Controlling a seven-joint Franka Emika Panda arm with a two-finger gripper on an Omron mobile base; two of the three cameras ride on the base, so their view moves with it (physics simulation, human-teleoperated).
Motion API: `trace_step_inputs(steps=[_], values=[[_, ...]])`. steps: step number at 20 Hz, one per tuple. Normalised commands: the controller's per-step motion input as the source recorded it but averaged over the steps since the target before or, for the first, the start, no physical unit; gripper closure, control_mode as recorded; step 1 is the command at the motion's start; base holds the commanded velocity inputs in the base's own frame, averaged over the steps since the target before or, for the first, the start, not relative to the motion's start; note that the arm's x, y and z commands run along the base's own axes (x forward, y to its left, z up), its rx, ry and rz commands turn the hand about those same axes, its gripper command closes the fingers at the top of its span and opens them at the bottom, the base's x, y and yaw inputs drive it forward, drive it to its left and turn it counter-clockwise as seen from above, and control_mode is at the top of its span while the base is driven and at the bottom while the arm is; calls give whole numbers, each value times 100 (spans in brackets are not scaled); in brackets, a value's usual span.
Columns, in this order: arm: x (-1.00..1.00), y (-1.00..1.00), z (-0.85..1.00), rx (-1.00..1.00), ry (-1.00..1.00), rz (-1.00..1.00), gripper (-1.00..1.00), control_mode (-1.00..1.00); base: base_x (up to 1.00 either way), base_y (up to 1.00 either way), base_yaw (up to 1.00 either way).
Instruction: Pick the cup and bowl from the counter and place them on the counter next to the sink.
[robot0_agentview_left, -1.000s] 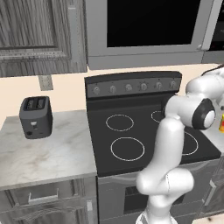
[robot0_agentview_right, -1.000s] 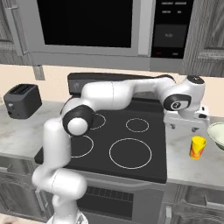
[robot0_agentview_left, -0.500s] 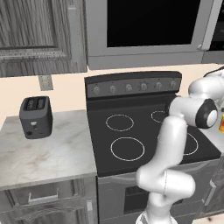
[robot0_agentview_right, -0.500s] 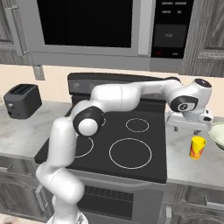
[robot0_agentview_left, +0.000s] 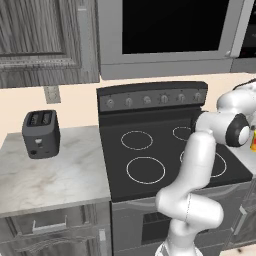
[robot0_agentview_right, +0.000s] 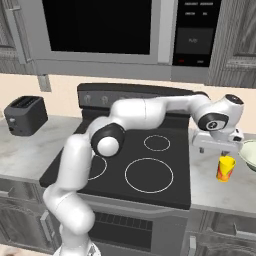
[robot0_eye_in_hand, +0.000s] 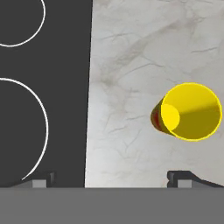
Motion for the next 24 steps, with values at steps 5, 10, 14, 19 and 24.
trace_step_inputs(steps=[5, 10, 14, 19, 24], values=[[16, 0, -26, 0, 0, 3, -100, -100, 0, 0, 0], [17, -2, -11, 0, 1, 3, -100, -100, 0, 0, 0], [11, -12, 0, 0, 5, 1, -100, -100, 0, 0, 0], [4, -20, 0, 0, 7, 1, -100, -100, 0, 0, 0], [1, -37, -6, 0, 2, 3, -100, -100, 0, 0, 0]])
